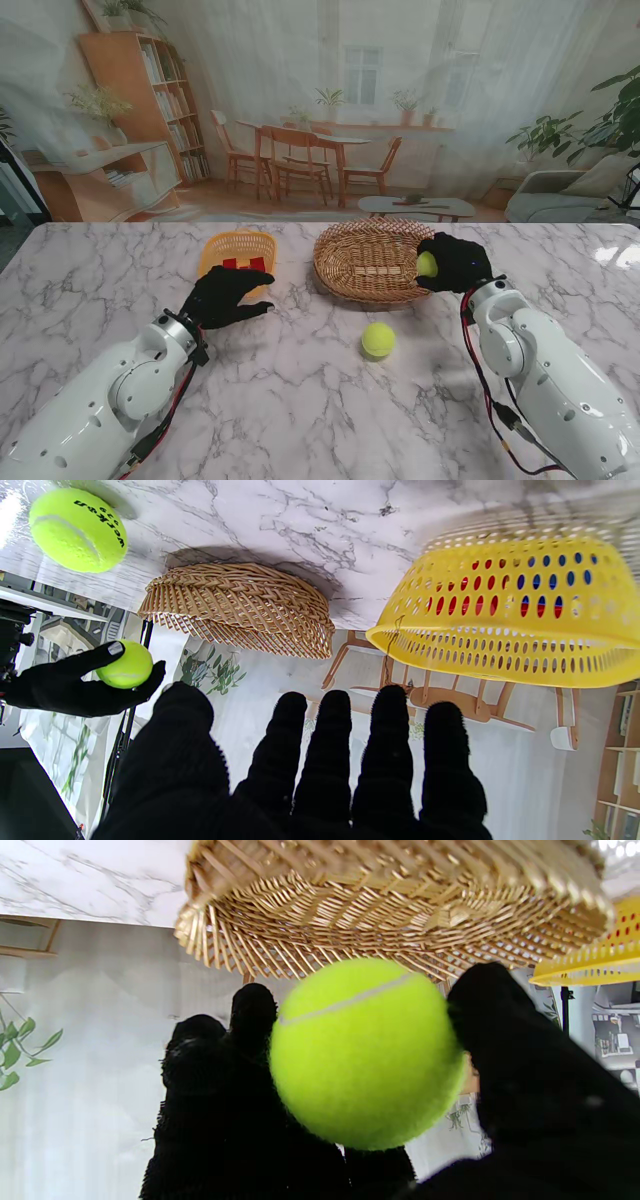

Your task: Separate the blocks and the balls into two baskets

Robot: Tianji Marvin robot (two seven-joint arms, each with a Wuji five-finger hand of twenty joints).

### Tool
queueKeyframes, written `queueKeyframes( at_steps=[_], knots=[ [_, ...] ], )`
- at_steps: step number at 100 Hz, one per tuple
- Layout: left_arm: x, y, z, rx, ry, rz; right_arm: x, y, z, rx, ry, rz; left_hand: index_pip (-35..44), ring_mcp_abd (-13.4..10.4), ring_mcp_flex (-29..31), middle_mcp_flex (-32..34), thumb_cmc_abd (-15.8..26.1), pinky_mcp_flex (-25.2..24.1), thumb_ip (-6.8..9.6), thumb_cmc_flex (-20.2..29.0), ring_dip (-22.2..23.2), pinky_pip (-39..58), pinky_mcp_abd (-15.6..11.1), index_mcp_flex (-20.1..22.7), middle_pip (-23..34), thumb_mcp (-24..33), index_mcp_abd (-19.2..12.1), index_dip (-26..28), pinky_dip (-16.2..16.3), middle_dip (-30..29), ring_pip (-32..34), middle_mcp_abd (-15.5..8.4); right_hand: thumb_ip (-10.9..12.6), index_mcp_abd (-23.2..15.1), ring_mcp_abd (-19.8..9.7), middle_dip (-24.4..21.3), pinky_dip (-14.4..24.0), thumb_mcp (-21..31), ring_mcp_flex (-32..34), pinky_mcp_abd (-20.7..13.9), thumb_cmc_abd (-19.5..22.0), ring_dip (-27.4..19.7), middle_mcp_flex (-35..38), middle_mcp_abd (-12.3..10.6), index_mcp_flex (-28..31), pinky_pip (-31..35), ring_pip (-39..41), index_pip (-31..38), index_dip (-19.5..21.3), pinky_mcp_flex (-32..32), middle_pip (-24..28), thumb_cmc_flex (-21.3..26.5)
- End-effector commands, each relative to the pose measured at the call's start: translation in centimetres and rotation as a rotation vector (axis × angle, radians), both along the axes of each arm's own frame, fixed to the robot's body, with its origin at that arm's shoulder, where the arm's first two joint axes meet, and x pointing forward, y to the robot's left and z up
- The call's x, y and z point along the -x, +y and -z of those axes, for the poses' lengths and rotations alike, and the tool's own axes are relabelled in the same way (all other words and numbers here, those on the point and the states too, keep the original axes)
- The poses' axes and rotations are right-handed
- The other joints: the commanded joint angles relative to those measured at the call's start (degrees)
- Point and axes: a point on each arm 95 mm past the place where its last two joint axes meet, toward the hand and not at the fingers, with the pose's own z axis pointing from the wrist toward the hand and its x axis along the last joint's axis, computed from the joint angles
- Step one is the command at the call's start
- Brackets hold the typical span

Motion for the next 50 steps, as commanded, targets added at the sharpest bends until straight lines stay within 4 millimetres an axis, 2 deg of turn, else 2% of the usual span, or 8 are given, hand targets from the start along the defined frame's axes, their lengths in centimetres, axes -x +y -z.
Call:
queueKeyframes(
  at_steps=[1,19,50],
  knots=[
    [0.1,-0.2,0.2,-0.007,0.018,0.005,-0.7,1.1,-1.1,-0.026,-0.020,-0.010,0.5,-0.3,0.3,0.9,2.5,-0.7,-0.33,0.2,0.3,0.5,0.7,1.2,0.9,-1.5,-0.4,-0.2,0.9,0.5,0.3,-0.4,1.7,-4.5,-0.8,1.2,0.2,5.6,0.9,0.3,3.8,0.6,3.7,-3.4,2.1,0.9,2.5,4.7,-0.6,-0.1,2.3,7.8],
    [0.1,-0.2,0.3,-0.008,0.022,0.009,-2.1,2.5,-1.7,-0.031,-0.006,-0.034,0.6,-0.3,0.3,1.0,2.5,-0.8,-0.33,0.2,0.3,0.5,0.9,1.4,0.9,-1.5,-0.4,-0.2,0.9,0.5,0.3,-0.4,1.8,-4.6,-0.8,1.0,0.2,5.3,0.9,0.4,3.9,0.5,3.8,-3.4,2.1,0.8,2.2,4.7,-0.7,-0.3,2.1,7.5],
    [0.1,-0.3,0.4,-0.011,0.029,0.010,-4.7,3.4,-1.4,-0.025,0.038,-0.034,0.3,-0.3,0.2,0.9,2.6,-0.8,-0.33,0.2,0.3,0.5,0.8,0.8,0.9,-1.5,-0.3,-0.3,0.9,0.5,0.3,-0.4,2.5,-5.1,-0.8,0.1,-0.1,5.4,0.0,0.7,4.2,-0.6,3.3,-3.9,2.1,-0.5,-0.2,3.9,-0.5,-1.7,1.0,6.1]
  ],
)
